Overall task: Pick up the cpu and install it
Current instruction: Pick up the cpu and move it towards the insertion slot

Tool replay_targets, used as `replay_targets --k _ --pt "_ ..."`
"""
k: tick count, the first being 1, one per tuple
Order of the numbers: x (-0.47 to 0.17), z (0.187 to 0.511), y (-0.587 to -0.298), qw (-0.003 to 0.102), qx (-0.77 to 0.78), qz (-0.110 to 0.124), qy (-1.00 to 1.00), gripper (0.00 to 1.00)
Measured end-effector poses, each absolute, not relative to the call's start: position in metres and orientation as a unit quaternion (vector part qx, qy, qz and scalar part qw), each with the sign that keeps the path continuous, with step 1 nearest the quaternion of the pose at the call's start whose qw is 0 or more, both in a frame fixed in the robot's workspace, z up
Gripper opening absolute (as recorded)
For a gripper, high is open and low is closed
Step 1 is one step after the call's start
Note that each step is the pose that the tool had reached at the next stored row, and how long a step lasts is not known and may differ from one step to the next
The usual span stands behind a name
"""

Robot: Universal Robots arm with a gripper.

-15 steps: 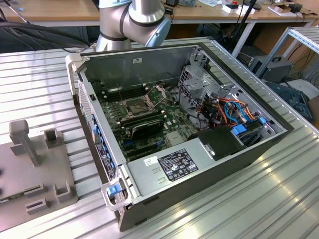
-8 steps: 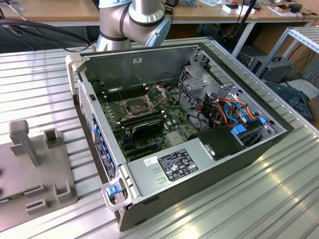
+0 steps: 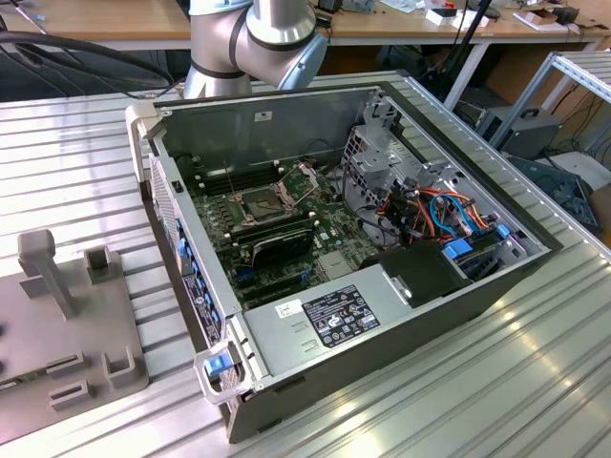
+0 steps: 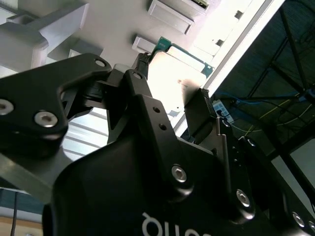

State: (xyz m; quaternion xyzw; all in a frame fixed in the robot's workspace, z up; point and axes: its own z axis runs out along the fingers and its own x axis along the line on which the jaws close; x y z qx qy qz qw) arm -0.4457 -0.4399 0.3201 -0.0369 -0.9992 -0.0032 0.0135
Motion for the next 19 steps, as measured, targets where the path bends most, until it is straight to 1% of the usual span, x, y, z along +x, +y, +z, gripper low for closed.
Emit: replay_targets --k 19 --pt "-0.4457 0.3255 -0.4399 0.014 -0.037 -0.003 -0.999 0.55"
